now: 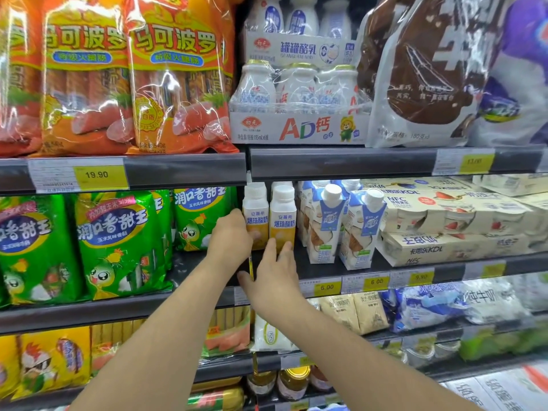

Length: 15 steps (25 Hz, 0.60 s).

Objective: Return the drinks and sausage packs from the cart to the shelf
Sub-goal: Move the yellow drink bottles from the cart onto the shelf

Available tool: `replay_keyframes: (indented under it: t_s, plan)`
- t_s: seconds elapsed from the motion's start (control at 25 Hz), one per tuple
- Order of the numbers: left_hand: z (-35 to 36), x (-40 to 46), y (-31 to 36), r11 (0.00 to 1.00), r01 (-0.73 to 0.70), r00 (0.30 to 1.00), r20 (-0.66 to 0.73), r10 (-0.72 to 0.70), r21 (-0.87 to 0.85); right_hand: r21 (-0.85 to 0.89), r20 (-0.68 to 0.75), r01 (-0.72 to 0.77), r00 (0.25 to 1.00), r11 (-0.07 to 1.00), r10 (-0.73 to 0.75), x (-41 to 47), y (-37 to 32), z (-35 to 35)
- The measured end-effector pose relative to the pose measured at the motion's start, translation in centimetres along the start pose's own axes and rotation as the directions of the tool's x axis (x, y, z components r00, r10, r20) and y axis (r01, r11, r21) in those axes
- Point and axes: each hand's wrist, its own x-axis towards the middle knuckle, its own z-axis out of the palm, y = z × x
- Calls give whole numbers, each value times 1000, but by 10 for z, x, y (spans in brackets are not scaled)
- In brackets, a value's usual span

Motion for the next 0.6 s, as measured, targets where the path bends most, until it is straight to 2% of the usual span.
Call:
replay_keyframes:
  t_s: [0.24,0.6]
  plan:
    - [1,2,7,1000,19,1000,24,-20,21,-36,91,-105,990,994,108,20,-4,-8]
    - [2,6,3,999,19,999,33,-18,-33,-53,21,-78,997,996,79,32,-5,-10]
